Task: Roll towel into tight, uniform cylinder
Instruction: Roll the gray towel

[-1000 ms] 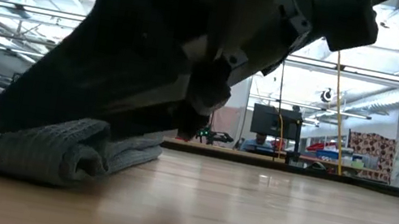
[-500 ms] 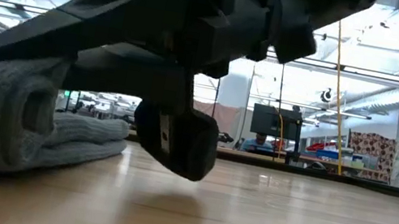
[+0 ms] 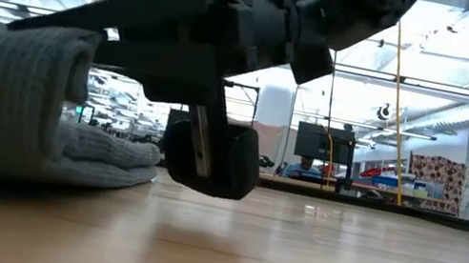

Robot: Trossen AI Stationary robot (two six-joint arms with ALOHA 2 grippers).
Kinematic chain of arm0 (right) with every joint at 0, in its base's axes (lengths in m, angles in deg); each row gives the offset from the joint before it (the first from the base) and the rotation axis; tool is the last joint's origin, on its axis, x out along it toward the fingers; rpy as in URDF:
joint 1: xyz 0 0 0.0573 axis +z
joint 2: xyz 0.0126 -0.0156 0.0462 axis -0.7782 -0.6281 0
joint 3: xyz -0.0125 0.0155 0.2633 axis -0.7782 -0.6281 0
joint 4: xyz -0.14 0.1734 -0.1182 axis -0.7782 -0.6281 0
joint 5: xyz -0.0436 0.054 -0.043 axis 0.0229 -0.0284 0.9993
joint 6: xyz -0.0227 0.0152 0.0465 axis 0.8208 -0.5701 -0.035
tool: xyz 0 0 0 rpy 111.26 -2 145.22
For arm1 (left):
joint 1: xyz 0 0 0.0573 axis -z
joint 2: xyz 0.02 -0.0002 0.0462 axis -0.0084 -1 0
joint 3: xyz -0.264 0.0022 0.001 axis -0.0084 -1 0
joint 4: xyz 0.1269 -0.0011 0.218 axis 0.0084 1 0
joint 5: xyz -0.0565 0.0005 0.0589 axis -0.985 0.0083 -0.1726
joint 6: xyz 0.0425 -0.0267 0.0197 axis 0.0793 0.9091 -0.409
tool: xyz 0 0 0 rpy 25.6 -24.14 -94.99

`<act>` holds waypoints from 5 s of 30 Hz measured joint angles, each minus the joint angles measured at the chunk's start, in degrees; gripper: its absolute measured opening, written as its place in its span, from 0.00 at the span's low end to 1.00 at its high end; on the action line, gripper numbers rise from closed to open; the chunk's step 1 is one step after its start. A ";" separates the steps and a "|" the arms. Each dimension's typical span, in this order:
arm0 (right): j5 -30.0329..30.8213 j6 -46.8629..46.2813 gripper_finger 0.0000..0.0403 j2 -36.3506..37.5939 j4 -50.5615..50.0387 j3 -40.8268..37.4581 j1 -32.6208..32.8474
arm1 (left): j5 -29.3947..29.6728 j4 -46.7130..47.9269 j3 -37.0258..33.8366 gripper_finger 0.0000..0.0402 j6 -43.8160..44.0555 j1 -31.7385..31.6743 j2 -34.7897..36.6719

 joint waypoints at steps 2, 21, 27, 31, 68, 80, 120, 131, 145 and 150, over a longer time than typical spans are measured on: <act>-0.50 -1.12 0.00 -0.44 -0.36 0.02 -0.65 | -0.03 -0.40 0.12 0.13 0.20 0.00 -0.02; 1.83 -13.92 0.00 -0.57 -5.98 0.04 -2.14 | -19.12 10.84 0.50 0.67 4.02 -0.10 10.64; 4.60 -18.32 0.00 -0.50 -6.75 0.07 -2.25 | -10.78 19.03 0.50 0.67 0.38 0.00 21.81; 5.62 -19.32 0.00 -0.50 -6.84 0.07 -2.36 | 11.00 6.51 0.87 0.67 0.42 1.84 22.68; 8.15 -24.58 0.00 -0.51 -6.17 -0.02 -1.60 | 24.83 32.62 23.65 0.39 -21.18 1.94 -18.07; 7.47 -27.66 0.07 0.41 -5.38 -0.12 2.79 | 4.34 22.17 21.15 0.04 -44.43 -6.89 -14.86; 53.50 47.67 0.76 4.20 -17.42 -0.02 12.94 | -20.29 2.18 8.02 0.04 -46.29 -31.76 -11.30; 56.45 49.38 0.69 3.50 -21.39 -0.03 12.69 | -23.50 1.83 6.92 0.04 -46.16 -35.16 -11.24; 45.97 42.91 0.46 2.54 -21.18 -0.04 8.19 | -25.00 -0.91 5.00 0.04 -44.76 -35.76 -11.21; 40.38 37.84 0.23 2.44 -21.19 -0.04 6.37 | -25.00 -0.84 5.00 0.06 -44.05 -35.76 -11.21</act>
